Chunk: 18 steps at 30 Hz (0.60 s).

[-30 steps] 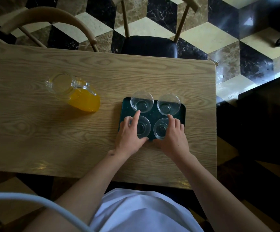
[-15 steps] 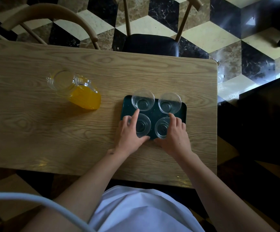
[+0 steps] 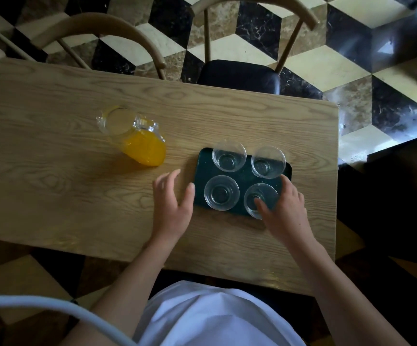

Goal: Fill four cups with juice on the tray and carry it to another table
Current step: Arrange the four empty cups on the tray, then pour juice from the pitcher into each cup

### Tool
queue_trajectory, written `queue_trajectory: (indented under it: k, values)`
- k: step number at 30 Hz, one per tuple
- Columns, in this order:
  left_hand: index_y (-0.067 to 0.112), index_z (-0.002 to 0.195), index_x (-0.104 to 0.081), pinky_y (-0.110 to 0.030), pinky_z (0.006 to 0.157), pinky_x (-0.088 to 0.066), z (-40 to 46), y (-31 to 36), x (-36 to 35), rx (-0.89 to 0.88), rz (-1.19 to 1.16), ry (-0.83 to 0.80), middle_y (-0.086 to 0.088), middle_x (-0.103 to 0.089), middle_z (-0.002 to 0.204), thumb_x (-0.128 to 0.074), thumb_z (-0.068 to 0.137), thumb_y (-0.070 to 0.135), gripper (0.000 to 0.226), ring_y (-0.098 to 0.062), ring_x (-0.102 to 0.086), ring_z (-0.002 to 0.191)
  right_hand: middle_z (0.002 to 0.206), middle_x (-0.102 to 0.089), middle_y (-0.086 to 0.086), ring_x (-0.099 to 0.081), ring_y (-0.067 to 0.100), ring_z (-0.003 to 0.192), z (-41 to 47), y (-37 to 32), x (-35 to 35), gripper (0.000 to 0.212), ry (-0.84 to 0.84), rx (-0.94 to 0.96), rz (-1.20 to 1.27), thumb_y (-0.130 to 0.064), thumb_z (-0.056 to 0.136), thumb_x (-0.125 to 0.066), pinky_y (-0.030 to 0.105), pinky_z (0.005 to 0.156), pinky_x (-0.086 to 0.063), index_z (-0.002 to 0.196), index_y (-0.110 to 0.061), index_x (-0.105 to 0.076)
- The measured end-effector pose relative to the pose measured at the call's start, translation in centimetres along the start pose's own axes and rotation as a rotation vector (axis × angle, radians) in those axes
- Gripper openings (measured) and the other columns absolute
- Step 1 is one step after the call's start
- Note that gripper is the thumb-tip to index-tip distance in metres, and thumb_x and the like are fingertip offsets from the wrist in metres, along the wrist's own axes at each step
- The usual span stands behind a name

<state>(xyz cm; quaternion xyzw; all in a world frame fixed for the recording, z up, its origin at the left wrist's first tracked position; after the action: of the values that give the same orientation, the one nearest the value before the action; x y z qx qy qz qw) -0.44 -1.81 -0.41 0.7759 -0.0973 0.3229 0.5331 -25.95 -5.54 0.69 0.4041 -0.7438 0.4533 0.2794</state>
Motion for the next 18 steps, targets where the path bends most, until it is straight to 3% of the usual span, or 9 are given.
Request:
queue_trajectory:
  k: [2,5,10,15,18]
  values:
    - [0.029,0.141,-0.048,-0.038,0.092,-0.055,0.5,-0.6,1.8,0.150,-0.121,0.037,0.002,-0.043,0.135,-0.051,0.098,0.048,0.048,-0.014,-0.054,0.115,0.158,-0.038,0.008,-0.032,0.029,0.143,-0.4,-1.0,0.5,0.083,0.044,0.027,0.002,-0.044,0.093,-0.063,0.050,0.113,-0.034,0.159,-0.014,-0.021]
    - [0.030,0.141,-0.050,-0.037,0.094,-0.054,1.6,-1.3,4.5,0.326,-0.334,0.114,0.001,-0.049,0.140,-0.046,0.098,0.054,0.049,-0.012,-0.056,0.116,0.157,-0.039,0.003,-0.034,0.023,0.143,-0.8,-3.7,0.3,0.075,0.054,0.104,0.039,-0.041,0.094,-0.061,0.046,0.111,-0.035,0.156,-0.017,-0.028]
    - [0.025,0.140,-0.050,-0.040,0.093,-0.053,3.4,-1.3,8.3,0.299,-0.454,0.262,0.006,-0.053,0.127,-0.039,0.100,0.051,0.048,-0.013,-0.058,0.113,0.151,-0.045,0.002,-0.037,0.018,0.141,-0.9,-9.6,-0.9,0.060,0.013,0.263,0.162,-0.030,0.096,-0.062,0.039,0.115,-0.037,0.150,-0.015,-0.041]
    - [0.027,0.140,-0.050,-0.038,0.099,-0.051,6.1,-2.3,10.8,0.404,-0.665,0.385,0.000,-0.055,0.137,-0.035,0.105,0.049,0.044,-0.016,-0.058,0.121,0.146,-0.049,-0.002,-0.047,0.015,0.136,0.8,-15.5,-3.1,0.054,-0.076,0.367,0.282,-0.029,0.096,-0.061,0.041,0.107,-0.048,0.146,-0.019,-0.046]
    - [0.024,0.142,-0.050,-0.038,0.100,-0.049,8.4,-3.7,11.2,0.470,-0.771,0.383,-0.004,-0.057,0.139,-0.029,0.106,0.049,0.049,-0.020,-0.057,0.126,0.150,-0.050,-0.003,-0.049,0.013,0.134,2.7,-19.2,-3.8,0.057,-0.122,0.341,0.378,-0.018,0.096,-0.058,0.041,0.109,-0.047,0.151,-0.020,-0.043]
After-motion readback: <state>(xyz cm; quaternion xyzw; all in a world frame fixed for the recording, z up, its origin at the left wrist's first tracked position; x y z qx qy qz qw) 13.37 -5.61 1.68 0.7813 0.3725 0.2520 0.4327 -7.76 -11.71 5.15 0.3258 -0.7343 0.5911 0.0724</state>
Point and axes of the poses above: each hand's wrist, its own z-axis towards the middle knuckle, its own x-axis out of the back of the hand, y = z × x, the point moved 3 cm from there along z, towards the middle knuckle
